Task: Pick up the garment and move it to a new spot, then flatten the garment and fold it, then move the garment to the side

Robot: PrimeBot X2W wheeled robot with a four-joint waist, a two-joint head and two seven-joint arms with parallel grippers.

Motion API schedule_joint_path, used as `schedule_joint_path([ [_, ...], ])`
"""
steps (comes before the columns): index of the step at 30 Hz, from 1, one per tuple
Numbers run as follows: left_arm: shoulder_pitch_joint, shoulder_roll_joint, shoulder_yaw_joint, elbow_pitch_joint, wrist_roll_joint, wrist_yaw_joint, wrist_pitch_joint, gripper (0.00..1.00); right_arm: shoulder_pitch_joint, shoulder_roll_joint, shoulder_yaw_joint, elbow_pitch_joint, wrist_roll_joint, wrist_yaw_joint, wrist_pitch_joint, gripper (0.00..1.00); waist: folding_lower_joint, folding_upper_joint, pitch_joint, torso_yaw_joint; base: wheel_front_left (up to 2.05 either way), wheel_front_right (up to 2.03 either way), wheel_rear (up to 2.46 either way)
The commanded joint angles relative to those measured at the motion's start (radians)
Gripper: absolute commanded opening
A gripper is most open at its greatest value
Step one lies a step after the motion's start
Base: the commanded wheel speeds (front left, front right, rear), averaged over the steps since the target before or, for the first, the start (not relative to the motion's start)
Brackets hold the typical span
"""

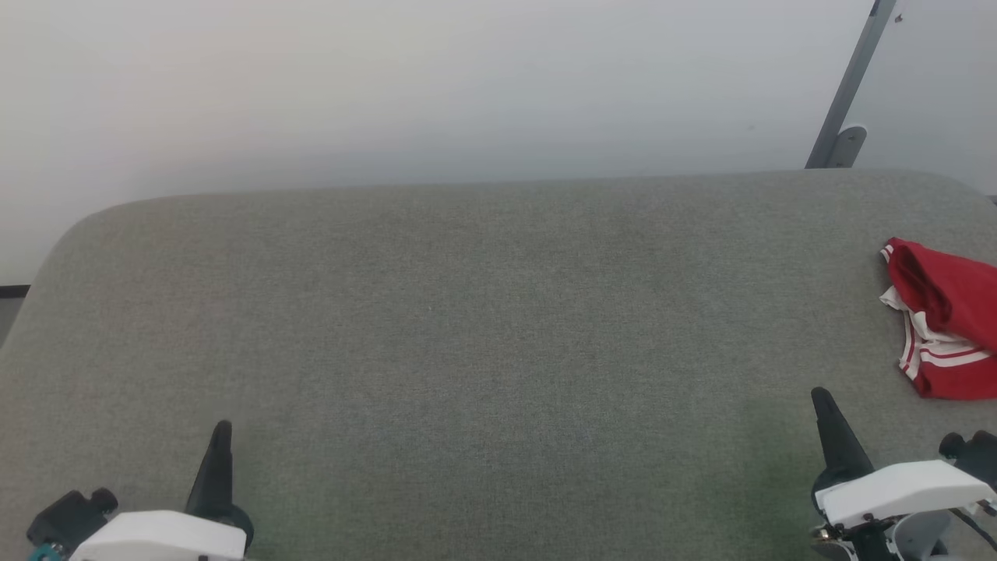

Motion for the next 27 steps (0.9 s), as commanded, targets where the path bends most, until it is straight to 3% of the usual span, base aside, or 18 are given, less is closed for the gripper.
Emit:
schedule_joint_path([
  [1, -0.032, 0.002, 0.007, -0.016, -0.029, -0.002, 0.008, 0.0, -0.022, -0.001, -0.002, -0.02, 0.036, 0.0, 0.007, 0.0, 0.0, 0.0, 0.0, 0.0, 0.0, 0.0, 0.0],
  [27, -0.07, -0.041, 0.008, -0.025, -0.252, -0.003, 0.082, 0.0, -0.043, 0.02, -0.012, -0.031, 0.296, 0.0, 0.058, 0.0, 0.0, 0.0, 0.007, 0.003, 0.0, 0.0, 0.0],
])
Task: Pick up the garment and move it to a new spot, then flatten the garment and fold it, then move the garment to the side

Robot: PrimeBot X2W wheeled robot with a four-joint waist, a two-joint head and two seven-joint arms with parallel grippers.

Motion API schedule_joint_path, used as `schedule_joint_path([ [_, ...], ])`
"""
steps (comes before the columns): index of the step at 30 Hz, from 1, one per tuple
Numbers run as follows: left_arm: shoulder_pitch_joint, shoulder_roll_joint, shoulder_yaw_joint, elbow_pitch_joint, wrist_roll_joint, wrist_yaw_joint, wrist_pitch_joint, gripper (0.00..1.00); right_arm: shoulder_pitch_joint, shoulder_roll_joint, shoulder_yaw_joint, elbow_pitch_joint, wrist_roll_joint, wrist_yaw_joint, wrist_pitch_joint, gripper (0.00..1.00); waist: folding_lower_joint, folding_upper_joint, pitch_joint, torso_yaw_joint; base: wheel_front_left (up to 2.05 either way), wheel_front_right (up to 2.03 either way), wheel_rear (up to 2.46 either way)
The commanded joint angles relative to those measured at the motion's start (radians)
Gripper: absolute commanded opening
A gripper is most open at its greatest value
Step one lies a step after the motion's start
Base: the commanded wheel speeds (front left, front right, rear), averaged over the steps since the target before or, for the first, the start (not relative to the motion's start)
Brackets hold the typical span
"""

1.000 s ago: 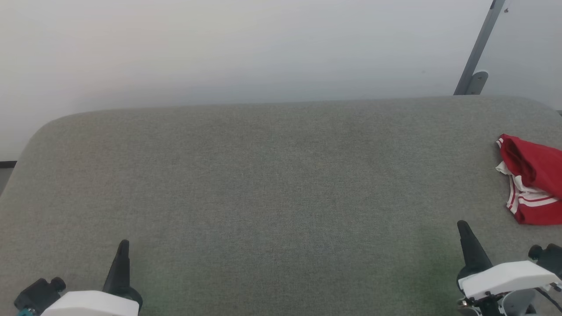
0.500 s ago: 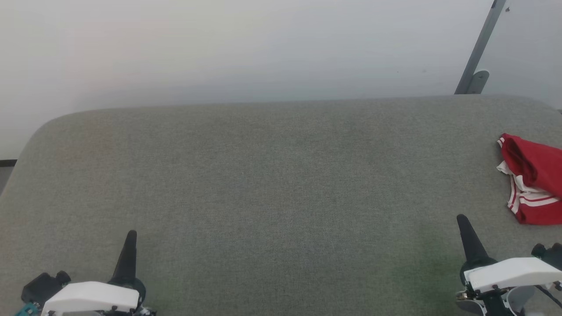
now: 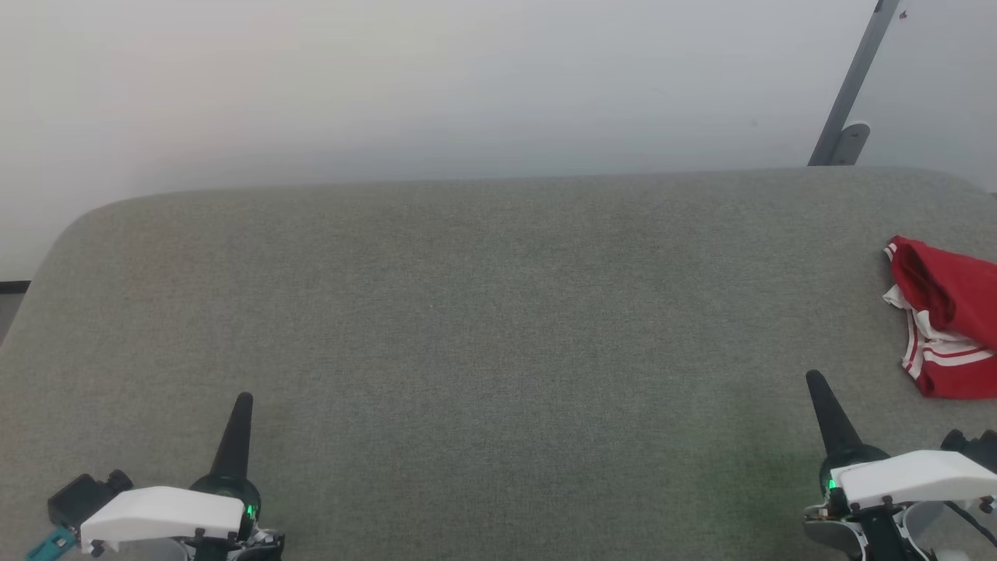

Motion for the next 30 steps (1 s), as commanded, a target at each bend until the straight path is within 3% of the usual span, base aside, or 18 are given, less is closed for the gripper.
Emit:
schedule_joint_path([
  [1, -0.02, -0.001, 0.005, -0.01, -0.021, -0.003, 0.006, 0.0, -0.021, 0.0, -0.002, -0.011, 0.023, 0.0, 0.006, 0.0, 0.0, 0.0, 0.0, 0.0, 0.0, 0.0, 0.0],
  [30, -0.053, -0.038, 0.005, -0.018, -0.213, -0.004, 0.071, 0.0, -0.038, 0.019, -0.011, -0.023, 0.249, 0.0, 0.05, 0.0, 0.0, 0.0, 0.007, 0.003, 0.0, 0.0, 0.0],
])
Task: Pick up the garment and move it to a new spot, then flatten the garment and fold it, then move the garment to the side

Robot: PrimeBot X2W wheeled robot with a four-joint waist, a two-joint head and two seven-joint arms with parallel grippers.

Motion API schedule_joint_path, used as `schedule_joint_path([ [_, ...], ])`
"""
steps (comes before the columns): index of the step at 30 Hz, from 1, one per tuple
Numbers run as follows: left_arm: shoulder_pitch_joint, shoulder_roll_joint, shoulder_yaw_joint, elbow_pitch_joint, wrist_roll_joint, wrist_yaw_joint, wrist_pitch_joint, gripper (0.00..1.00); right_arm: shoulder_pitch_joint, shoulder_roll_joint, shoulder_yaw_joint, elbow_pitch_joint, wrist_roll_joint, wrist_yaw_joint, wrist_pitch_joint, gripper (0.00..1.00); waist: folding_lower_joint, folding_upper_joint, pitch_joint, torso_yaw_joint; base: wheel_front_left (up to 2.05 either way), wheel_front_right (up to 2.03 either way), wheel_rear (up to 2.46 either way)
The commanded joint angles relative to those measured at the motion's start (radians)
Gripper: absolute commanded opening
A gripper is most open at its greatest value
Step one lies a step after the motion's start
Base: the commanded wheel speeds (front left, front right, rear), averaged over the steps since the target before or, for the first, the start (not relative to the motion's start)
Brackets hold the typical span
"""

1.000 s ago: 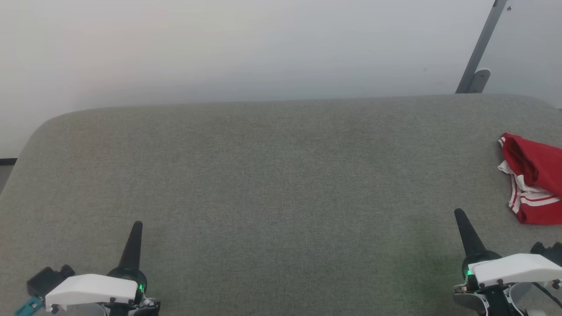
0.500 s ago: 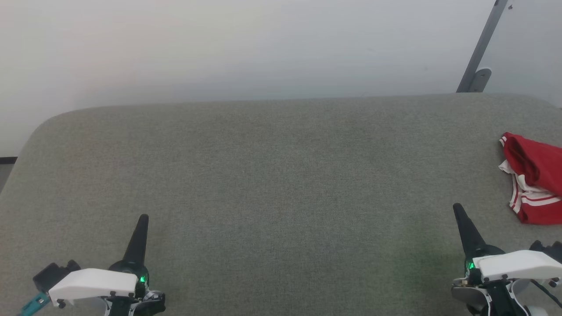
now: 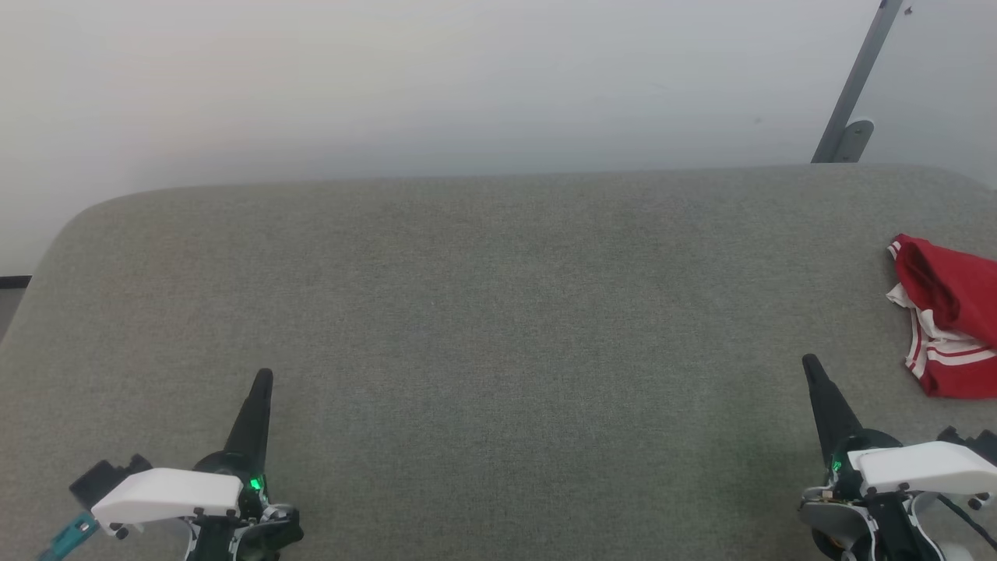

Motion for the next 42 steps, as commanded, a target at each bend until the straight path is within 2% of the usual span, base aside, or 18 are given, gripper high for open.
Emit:
schedule_joint_path([
  [1, -0.015, -0.002, 0.004, -0.008, -0.009, -0.004, 0.006, 0.0, -0.017, 0.003, -0.004, -0.011, 0.013, 0.0, 0.006, 0.0, 0.0, 0.0, 0.0, 0.0, 0.0, 0.0, 0.0],
  [23, -0.035, -0.025, 0.004, -0.011, -0.129, -0.005, 0.044, 0.0, -0.024, 0.015, -0.009, -0.016, 0.154, 0.0, 0.032, 0.0, 0.0, 0.0, 0.005, 0.003, 0.0, 0.0, 0.0],
  [42, -0.035, -0.025, 0.004, -0.012, -0.13, -0.005, 0.045, 0.0, -0.023, 0.015, -0.008, -0.015, 0.154, 0.0, 0.033, 0.0, 0.0, 0.0, 0.006, 0.003, 0.0, 0.0, 0.0],
])
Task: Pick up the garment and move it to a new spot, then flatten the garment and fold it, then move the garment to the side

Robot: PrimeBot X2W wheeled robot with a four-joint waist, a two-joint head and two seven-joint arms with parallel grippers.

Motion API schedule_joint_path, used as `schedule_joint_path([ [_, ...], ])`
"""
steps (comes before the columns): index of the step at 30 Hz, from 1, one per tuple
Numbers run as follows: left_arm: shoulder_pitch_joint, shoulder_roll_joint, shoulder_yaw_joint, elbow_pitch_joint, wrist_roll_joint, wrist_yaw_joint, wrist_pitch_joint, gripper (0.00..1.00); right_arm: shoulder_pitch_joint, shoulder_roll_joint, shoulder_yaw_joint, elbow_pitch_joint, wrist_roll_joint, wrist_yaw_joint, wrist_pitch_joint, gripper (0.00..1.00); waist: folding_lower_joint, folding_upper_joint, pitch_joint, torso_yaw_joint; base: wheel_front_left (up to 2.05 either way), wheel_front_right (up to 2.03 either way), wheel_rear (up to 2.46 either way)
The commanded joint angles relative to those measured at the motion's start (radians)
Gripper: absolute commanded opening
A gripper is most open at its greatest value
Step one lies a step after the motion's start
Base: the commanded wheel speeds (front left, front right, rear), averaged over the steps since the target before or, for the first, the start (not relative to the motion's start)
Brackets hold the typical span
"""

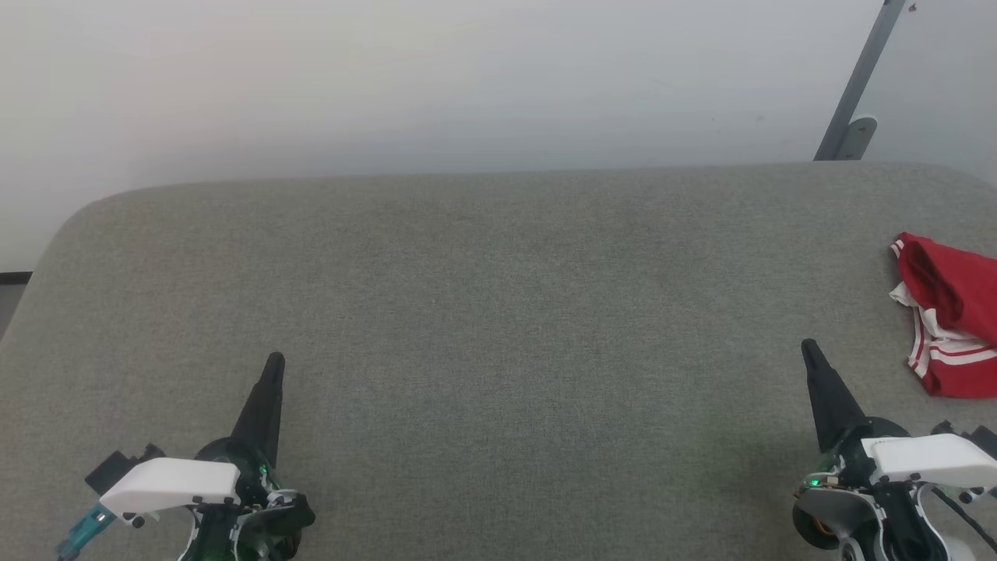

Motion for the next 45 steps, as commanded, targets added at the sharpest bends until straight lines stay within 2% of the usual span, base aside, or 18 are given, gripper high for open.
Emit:
schedule_joint_path([
  [1, -0.012, -0.003, 0.003, -0.004, -0.003, -0.005, 0.003, 0.0, -0.005, 0.004, -0.001, -0.004, 0.004, 0.0, 0.003, 0.0, 0.0, 0.0, 0.0, 0.0, 0.0, 0.0, 0.0],
  [45, -0.012, -0.003, 0.003, -0.003, -0.004, -0.005, 0.003, 0.0, -0.005, 0.004, -0.001, -0.004, 0.004, 0.0, 0.003, 0.0, 0.0, 0.0, 0.0, 0.0, 0.0, 0.0, 0.0],
])
